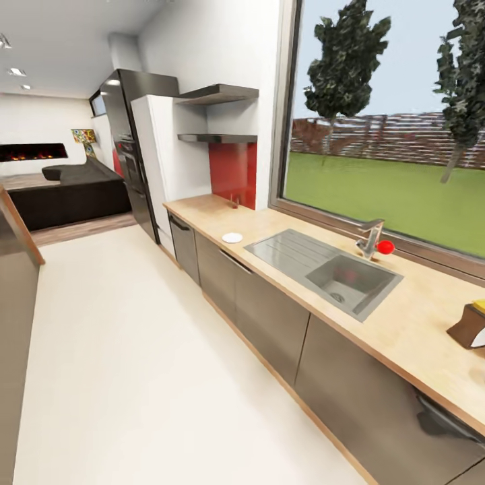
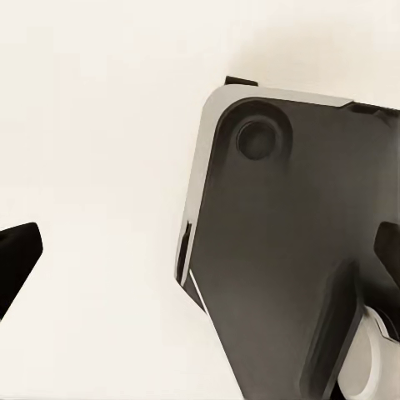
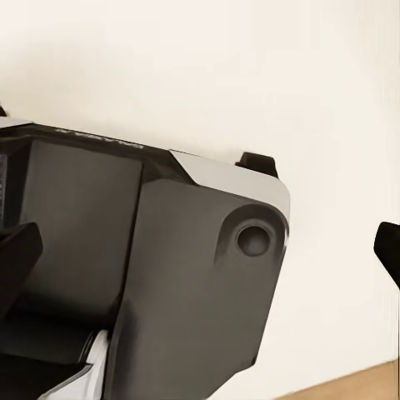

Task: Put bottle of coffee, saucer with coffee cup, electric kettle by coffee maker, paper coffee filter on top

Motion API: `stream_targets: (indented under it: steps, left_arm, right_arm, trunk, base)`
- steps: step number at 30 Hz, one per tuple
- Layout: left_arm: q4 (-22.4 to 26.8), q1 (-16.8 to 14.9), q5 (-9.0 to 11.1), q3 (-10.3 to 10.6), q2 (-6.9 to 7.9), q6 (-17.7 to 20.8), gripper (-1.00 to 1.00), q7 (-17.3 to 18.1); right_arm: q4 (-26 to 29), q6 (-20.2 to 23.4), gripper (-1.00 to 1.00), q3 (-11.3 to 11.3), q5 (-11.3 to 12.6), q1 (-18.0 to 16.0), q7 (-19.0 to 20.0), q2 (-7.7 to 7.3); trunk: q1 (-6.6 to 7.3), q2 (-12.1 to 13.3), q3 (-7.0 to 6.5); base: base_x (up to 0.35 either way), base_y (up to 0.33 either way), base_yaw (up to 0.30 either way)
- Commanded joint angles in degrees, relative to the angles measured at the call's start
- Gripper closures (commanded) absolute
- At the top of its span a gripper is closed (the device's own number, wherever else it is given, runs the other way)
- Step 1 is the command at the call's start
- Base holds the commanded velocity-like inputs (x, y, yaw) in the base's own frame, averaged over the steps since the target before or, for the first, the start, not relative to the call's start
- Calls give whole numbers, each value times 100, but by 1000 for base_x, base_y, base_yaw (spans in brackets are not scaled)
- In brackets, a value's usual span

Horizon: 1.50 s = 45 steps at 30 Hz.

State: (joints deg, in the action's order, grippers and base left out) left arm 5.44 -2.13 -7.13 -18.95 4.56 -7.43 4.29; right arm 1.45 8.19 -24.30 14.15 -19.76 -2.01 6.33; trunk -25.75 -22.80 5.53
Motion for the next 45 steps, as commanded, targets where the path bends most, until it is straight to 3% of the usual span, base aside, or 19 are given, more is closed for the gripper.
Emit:
stream_targets:
  steps: [1, 12, 22, 32, 33, 36, 45]
  left_arm:
    - [-8, -7, -60, -51, 1, -22, -100, 20]
    - [-1, -8, -42, -74, -17, -38, -100, 21]
    - [33, -15, -31, -104, -194, -35, -100, 74]
    - [97, -109, -60, -77, -124, -36, -100, 21]
    - [89, -96, -69, -82, 13, -38, -100, 21]
    - [89, -95, -56, -82, 17, -39, -100, 21]
    - [89, -95, -43, -90, 11, -39, -100, 20]
  right_arm:
    - [13, 34, -100, -47, 53, -1, -20, -1]
    - [13, 34, -100, -36, 61, -1, -26, -13]
    - [18, 26, -100, -31, 67, -1, -27, -32]
    - [46, 23, -100, -22, 70, -1, -19, -7]
    - [45, 21, -100, -35, 71, -1, -19, 9]
    - [48, -10, -100, -30, 74, -1, -14, 102]
    - [26, -339, -100, -23, 69, -1, -18, 105]
  trunk:
    - [-3, -12, 12]
    - [-3, -12, 12]
    - [-3, -12, 12]
    - [-3, -12, 13]
    - [-3, -12, 13]
    - [-3, -12, 5]
    - [-3, -12, -71]
  base:
    - [0, 0, 277]
    - [0, 0, 275]
    - [11, 0, 213]
    - [282, 0, 13]
    - [334, 0, 0]
    - [334, 0, 0]
    - [334, 9, 0]
